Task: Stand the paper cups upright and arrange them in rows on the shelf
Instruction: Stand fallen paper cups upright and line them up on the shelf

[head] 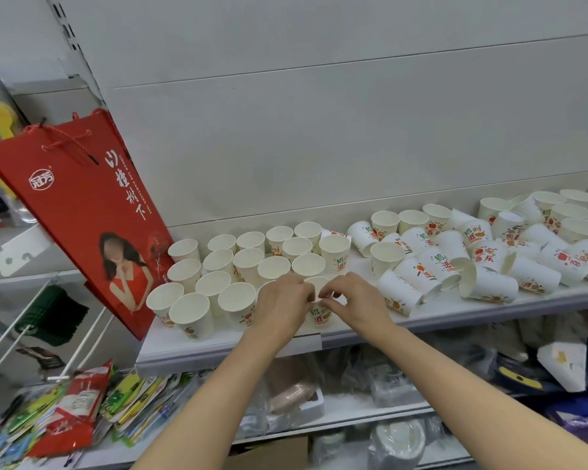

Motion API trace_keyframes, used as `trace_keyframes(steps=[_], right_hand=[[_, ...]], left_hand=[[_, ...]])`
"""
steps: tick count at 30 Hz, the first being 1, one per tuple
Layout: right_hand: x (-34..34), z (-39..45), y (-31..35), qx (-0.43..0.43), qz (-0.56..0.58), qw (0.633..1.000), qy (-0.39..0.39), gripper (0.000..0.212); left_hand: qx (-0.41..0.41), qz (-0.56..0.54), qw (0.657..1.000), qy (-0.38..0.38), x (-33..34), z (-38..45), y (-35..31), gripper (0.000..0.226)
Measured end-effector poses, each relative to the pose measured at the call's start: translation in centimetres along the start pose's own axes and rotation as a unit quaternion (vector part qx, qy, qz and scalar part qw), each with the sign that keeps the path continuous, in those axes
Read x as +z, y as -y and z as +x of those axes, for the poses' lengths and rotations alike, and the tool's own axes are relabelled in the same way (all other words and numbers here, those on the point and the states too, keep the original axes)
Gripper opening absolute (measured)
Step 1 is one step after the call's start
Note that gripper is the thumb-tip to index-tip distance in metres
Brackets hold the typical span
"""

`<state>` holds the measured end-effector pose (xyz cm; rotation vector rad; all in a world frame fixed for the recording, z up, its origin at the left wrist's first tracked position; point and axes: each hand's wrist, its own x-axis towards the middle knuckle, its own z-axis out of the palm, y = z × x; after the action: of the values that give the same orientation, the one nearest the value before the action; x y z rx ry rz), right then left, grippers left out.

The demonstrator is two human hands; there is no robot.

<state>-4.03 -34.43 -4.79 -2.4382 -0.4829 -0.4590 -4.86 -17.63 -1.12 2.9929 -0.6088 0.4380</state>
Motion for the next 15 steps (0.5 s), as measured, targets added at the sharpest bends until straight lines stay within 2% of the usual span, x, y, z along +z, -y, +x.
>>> trace_keyframes(steps=[3,6,8,10,12,15], right_hand=[[-0.7,-0.1,-0.7,-0.015,-0.004,1.000,-0.005,0.011],[-2.3,0.1,-2.9,-0.009,-0.042,0.999,0.000,0.014],[-3.9,0.4,-4.7,-0.009,-0.067,0.998,-0.010,0.012],[-5.6,0.9,-6.5,-0.020,-0.080,0.996,-0.032,0.008],[-7.1,1.7,-8.2,-0.032,-0.093,0.994,-0.046,0.007],[-8.8,3.3,-10.9,-0.046,-0.115,0.990,-0.059,0.012]], left_hand=[[0.009,0.050,0.998,0.023,0.0,0.1,0.7,0.017],[-0.005,0.006,0.999,0.037,-0.4,0.3,0.9,0.025],[-0.042,-0.068,0.996,0.026,-1.1,1.4,0.6,0.032],[-0.085,-0.101,0.991,-0.006,-1.7,3.8,-0.1,0.027],[-0.125,-0.081,0.988,-0.026,-1.7,7.3,-0.8,0.022],[-0.181,-0.044,0.982,0.008,-0.7,13.2,-1.8,0.025]])
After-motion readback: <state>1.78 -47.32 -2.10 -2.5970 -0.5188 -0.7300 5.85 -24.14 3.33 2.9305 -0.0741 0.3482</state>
